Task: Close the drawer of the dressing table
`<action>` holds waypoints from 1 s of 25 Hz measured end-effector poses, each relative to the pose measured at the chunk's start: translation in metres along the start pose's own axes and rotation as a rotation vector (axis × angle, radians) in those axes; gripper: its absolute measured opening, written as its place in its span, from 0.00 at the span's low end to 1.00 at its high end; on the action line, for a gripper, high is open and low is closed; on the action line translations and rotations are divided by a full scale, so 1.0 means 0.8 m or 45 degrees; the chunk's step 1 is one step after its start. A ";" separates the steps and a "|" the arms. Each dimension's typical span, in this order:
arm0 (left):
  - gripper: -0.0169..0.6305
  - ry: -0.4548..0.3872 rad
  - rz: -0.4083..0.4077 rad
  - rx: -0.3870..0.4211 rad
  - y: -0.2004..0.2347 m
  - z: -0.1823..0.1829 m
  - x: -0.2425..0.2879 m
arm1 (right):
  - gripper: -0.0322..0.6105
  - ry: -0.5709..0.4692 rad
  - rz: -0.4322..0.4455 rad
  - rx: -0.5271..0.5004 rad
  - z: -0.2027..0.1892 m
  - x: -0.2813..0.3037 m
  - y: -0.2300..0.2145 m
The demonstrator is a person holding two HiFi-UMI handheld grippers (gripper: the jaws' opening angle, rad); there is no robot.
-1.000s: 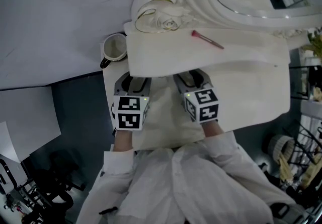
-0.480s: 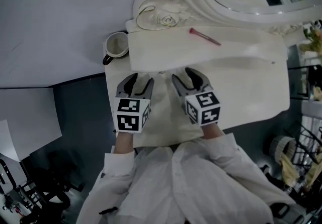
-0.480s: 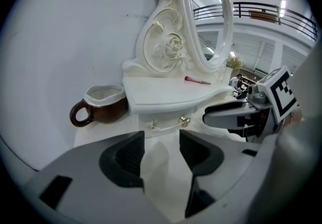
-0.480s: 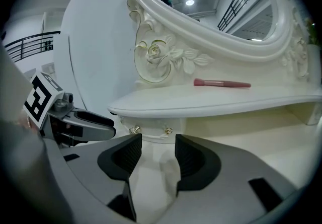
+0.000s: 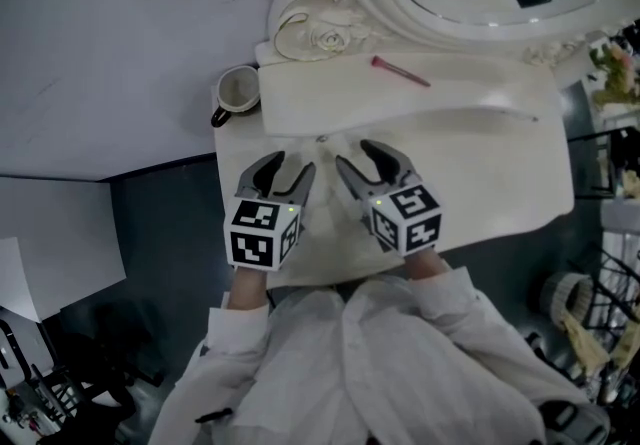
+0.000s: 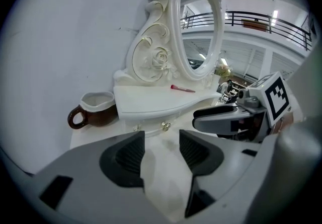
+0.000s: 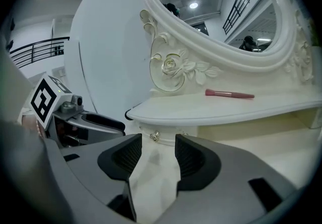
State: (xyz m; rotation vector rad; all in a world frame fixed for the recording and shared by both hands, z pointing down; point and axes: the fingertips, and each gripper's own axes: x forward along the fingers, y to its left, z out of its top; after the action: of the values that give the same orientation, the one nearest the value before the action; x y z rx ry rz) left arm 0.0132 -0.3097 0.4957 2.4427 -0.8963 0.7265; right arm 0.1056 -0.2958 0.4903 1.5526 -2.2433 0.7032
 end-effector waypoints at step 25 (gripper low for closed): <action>0.07 -0.123 -0.126 0.175 -0.072 0.043 -0.068 | 0.13 -0.195 0.175 -0.012 0.067 -0.075 0.060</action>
State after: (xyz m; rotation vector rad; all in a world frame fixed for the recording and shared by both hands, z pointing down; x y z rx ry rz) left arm 0.0287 -0.2638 0.4241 2.6425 -0.7775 0.6596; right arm 0.0825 -0.2656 0.4045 1.5054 -2.4803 0.6279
